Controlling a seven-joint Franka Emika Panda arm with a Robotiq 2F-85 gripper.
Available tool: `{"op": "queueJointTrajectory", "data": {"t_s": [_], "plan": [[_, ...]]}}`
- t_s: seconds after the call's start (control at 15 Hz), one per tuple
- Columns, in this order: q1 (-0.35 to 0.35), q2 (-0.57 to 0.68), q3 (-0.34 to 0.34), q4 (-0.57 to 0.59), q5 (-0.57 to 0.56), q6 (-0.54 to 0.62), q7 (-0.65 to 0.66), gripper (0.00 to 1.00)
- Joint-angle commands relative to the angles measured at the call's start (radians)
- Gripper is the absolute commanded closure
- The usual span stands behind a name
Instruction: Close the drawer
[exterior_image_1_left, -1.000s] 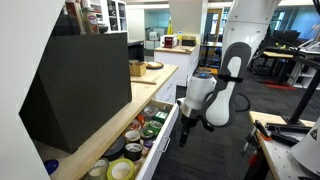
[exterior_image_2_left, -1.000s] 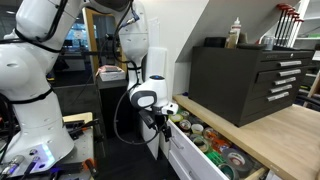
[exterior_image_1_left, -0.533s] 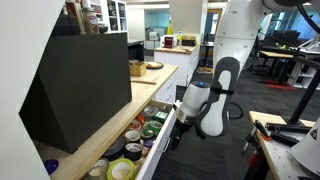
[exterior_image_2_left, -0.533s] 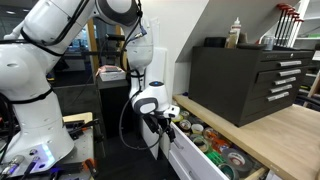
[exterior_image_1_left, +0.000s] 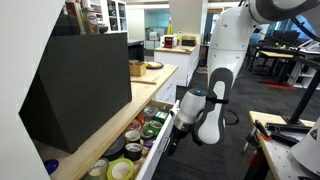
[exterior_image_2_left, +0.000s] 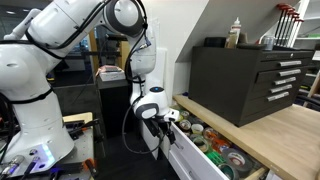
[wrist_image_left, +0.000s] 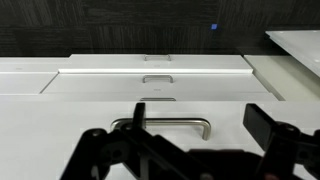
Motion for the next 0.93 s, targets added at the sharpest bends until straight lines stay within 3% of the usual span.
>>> {"op": "queueJointTrajectory", "data": {"t_s": [0.0, 0.87], "plan": [[-0.017, 0.010, 0.009, 0.023, -0.030, 0.028, 0.033, 0.00], [-0.050, 0.041, 0.019, 0.122, -0.065, 0.026, 0.022, 0.00]]}}
